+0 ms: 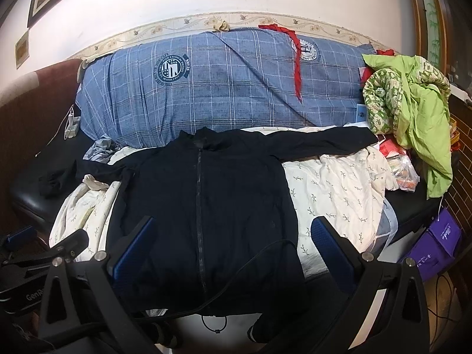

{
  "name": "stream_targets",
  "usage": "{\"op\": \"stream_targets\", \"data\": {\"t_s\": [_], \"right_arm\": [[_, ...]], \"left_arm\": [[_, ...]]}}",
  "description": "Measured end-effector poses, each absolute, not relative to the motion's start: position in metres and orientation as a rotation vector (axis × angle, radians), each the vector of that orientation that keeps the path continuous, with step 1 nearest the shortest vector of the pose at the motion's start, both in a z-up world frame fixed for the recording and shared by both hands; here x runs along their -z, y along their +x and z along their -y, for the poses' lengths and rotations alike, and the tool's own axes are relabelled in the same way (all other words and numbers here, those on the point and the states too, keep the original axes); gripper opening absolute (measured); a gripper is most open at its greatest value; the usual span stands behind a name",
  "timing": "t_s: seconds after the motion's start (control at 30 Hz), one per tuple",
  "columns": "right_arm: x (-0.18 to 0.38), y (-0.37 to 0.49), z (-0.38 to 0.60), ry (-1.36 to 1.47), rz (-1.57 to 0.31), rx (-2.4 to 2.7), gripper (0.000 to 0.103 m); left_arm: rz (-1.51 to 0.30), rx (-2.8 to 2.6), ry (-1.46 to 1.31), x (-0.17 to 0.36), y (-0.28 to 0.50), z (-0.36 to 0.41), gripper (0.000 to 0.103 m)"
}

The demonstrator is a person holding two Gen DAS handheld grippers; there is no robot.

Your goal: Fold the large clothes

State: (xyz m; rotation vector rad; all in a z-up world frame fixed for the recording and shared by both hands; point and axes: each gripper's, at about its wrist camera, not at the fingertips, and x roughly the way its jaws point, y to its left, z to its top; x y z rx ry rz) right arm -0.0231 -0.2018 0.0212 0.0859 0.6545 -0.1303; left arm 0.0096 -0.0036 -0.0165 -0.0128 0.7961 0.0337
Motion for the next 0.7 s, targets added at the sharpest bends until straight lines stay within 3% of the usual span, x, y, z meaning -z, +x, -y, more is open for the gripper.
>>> {"op": "stream_targets", "data": {"t_s": [0.7], "right_arm": [[-0.0137,-0.0189,0.1945,0.077,-0.664,0.128,0.103]], "left_arm": [[-0.807,-0.028,-0.035,0.0182,0.0145,0.001,0.102]]}}
